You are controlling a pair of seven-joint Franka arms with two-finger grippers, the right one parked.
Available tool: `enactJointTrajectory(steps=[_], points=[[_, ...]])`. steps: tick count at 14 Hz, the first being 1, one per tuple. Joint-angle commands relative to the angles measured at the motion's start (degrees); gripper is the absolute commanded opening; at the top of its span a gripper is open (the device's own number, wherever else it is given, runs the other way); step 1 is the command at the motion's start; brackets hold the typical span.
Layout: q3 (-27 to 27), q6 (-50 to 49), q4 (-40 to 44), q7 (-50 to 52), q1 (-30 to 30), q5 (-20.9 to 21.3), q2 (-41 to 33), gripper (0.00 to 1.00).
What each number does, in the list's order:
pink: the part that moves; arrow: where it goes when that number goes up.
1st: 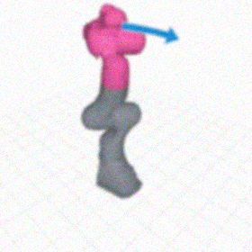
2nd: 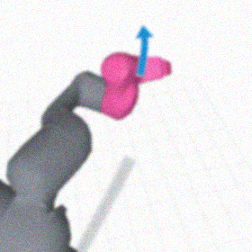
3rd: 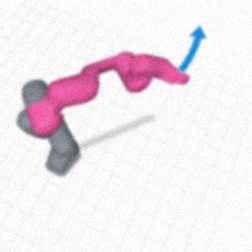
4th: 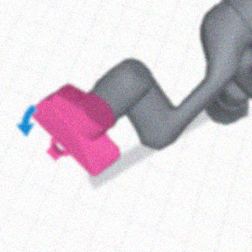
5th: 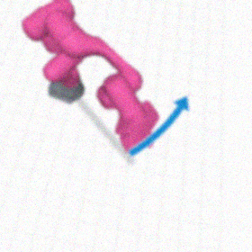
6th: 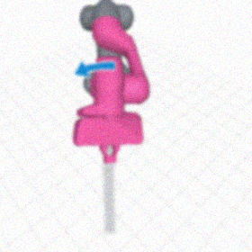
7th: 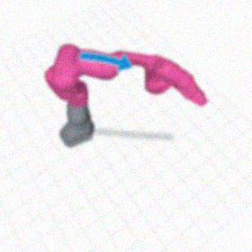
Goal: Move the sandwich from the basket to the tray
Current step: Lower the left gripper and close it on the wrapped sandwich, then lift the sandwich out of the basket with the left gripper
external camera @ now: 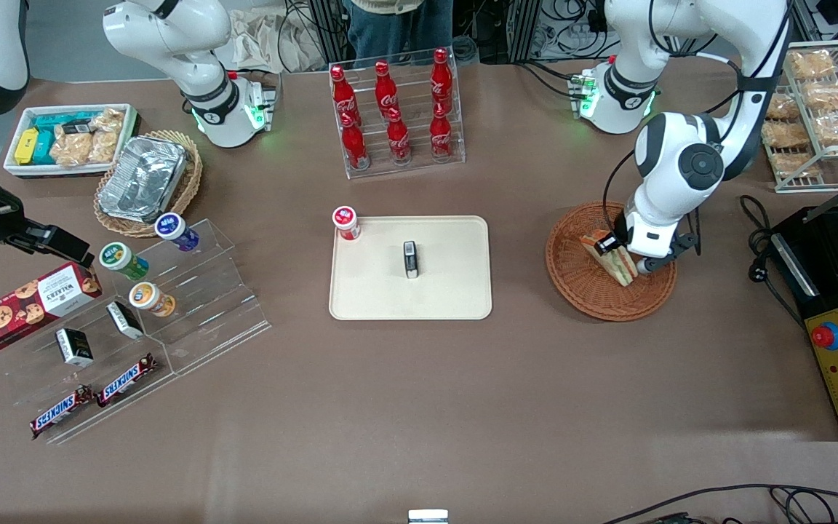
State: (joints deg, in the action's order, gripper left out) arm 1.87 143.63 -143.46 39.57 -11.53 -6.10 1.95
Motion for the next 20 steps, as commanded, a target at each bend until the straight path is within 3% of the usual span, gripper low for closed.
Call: enactJointTrajectory(steps=[1,2,3,9,13,20], points=[[-0.2,-0.1,0.6,0.3,-0.4,0.2,-1.8,0.25],[-0.2,-2.3,1.9,0.5,-0.3,0.2,-3.0,0.09],[-0.3,-6.0,3.1,0.4,-0.2,0.2,-4.3,0.00],[-0.9,-29.5,23.1,0.1,0.1,0.4,-4.3,0.00],[-0.7,-38.7,35.1,-1.4,1.7,2.9,-4.1,0.00],[-0.7,-43.2,40.5,-3.7,1.6,2.9,-2.3,0.00]])
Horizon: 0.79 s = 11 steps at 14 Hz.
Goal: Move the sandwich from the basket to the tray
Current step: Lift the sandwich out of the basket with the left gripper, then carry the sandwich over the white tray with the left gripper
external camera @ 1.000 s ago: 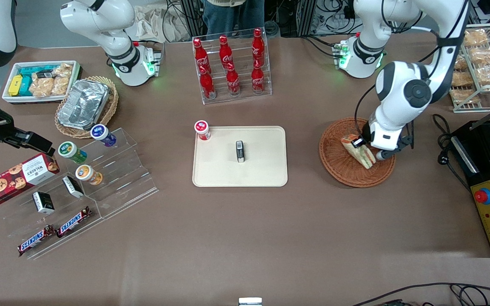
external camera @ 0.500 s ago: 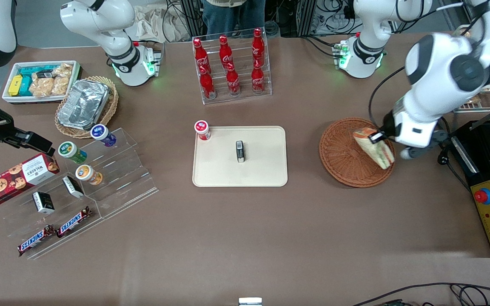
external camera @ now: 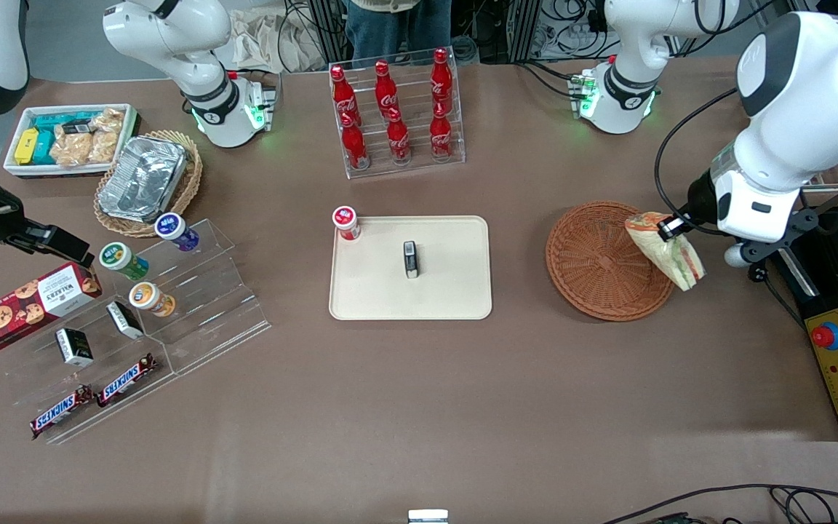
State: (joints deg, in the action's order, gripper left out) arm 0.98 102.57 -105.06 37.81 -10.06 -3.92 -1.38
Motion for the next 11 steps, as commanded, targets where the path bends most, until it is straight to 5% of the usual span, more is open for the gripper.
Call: enactJointTrajectory(steps=[1,11], points=[[0.3,-2.9,2.2,-2.0,-0.1,0.6,1.2,0.00],[7.5,-1.2,2.8,1.7,-9.4,0.1,6.4,0.00]])
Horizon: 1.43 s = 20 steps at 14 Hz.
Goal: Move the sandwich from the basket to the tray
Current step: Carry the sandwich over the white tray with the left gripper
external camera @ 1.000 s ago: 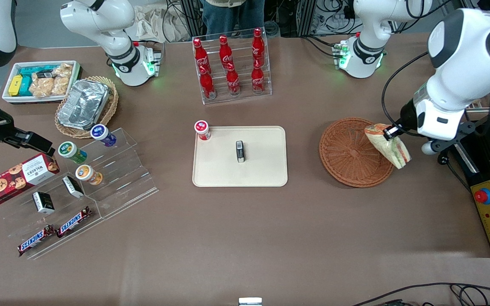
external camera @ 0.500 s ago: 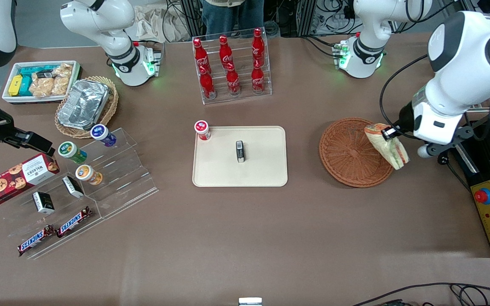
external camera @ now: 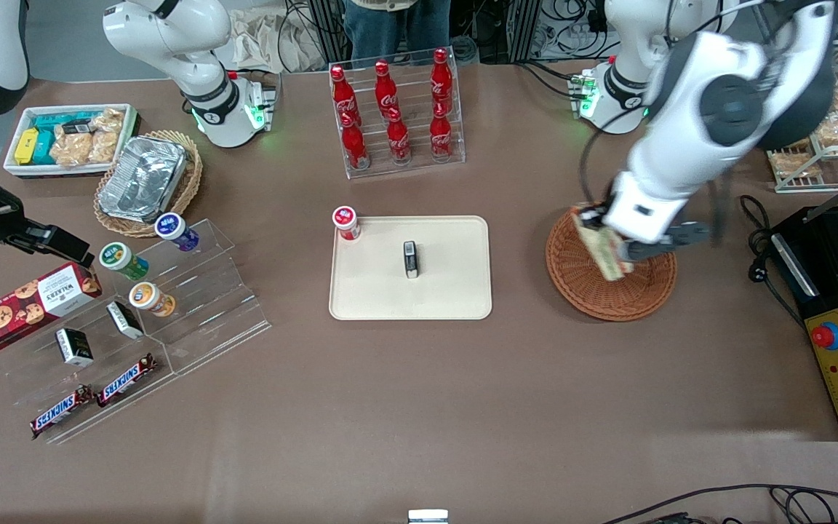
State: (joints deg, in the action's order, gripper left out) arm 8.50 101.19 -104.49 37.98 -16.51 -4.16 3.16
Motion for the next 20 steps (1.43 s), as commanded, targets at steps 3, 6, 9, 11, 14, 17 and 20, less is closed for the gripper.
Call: enactJointTrajectory(steps=[3,6,9,11,14,17,20], points=[[0.3,5.6,1.8,1.1,-5.6,-0.1,2.7,0.00],[1.3,7.0,1.4,-2.4,-6.6,-4.3,6.1,0.00],[2.3,11.6,1.2,-6.0,-7.7,-5.9,11.1,0.00],[2.2,16.1,1.1,-6.2,-9.2,-5.4,14.2,0.00],[2.3,22.1,0.3,-6.9,-10.5,-5.5,16.7,0.00],[2.3,25.5,-0.4,-7.5,-11.7,-5.6,19.5,0.00],[2.3,27.6,-0.6,-7.7,-12.7,-5.5,22.6,0.00]])
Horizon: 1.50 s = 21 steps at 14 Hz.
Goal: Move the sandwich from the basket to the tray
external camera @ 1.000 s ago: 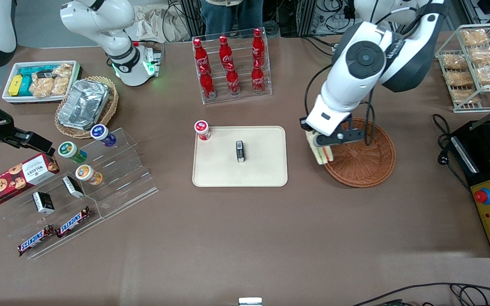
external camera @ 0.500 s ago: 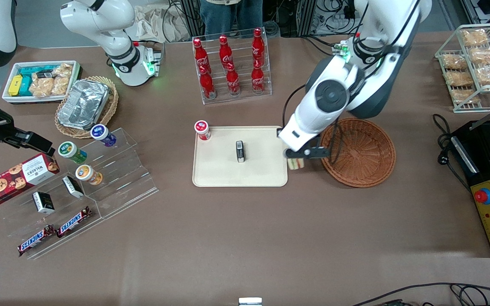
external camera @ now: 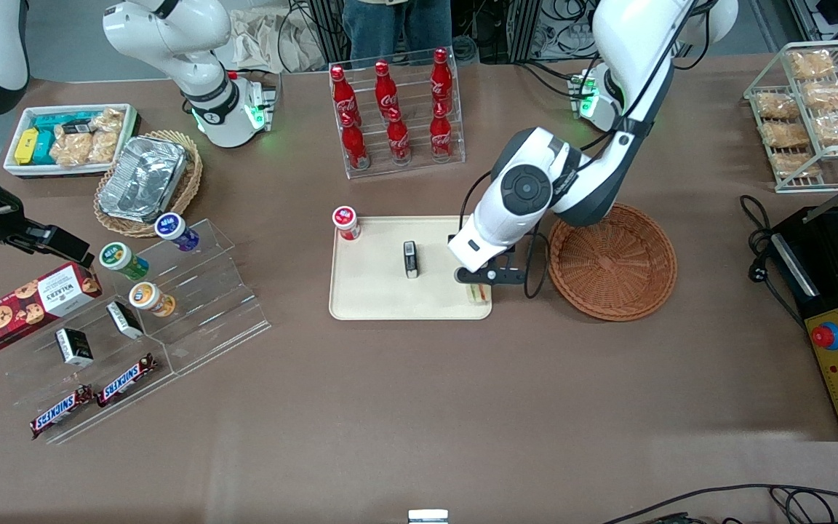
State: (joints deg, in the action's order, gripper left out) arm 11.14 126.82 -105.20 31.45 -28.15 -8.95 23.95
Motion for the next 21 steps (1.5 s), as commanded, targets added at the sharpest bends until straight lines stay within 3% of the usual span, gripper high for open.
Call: enactJointTrajectory(steps=[1,5,6,7,8,11,13,16,21], points=[[-0.3,3.3,0.0,-1.1,-1.5,-0.5,2.8,0.00],[-0.4,4.0,0.1,-1.1,-1.6,0.1,4.3,0.03],[-0.3,4.0,0.0,-1.1,-1.5,0.1,4.3,0.25],[-0.4,3.7,0.1,-1.3,-1.3,0.3,4.3,0.86],[-0.5,3.1,0.0,-2.5,-0.9,0.5,3.6,0.99],[-0.9,-4.8,1.9,-4.7,1.9,-0.1,-0.6,0.99],[0.1,-10.1,2.5,-6.8,7.7,-1.0,-3.8,0.99],[0.3,-17.6,2.7,-7.8,11.4,0.2,-10.8,0.99],[-7.1,-28.5,4.7,-7.8,14.5,3.7,-16.6,1.00]])
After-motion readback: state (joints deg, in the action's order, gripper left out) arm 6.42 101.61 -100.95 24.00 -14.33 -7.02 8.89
